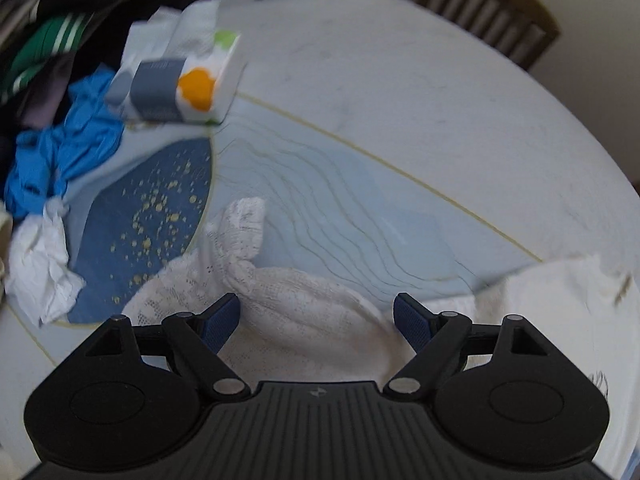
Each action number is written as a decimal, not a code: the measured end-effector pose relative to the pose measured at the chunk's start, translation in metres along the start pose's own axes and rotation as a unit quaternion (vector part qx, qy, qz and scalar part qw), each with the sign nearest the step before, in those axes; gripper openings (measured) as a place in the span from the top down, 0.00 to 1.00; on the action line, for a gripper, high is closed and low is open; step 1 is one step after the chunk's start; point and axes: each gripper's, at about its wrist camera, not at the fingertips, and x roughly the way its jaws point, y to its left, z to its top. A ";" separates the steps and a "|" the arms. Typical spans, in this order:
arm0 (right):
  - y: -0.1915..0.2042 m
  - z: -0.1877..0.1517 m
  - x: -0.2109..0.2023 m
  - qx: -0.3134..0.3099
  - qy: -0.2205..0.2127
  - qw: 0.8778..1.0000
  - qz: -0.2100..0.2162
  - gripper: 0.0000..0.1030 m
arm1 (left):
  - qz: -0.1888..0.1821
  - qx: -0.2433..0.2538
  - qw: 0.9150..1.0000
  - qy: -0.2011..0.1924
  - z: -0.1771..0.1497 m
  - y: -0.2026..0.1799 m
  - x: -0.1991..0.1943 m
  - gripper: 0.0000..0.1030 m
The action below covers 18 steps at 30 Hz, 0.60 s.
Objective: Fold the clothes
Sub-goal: 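Grasp the lace sleeve cuff with the left gripper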
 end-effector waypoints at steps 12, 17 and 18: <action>0.003 0.004 0.004 0.005 -0.001 1.000 -0.007 0.00 | -0.017 -0.040 0.998 -0.036 -0.028 0.034 -0.010 0.78; 0.005 0.007 0.005 0.008 0.000 1.000 -0.007 0.00 | -0.095 -0.055 0.983 -0.148 -0.088 0.075 -0.061 0.80; 0.005 0.007 0.005 0.009 0.000 1.000 -0.007 0.00 | -0.117 -0.061 0.975 -0.179 -0.103 0.086 -0.072 0.80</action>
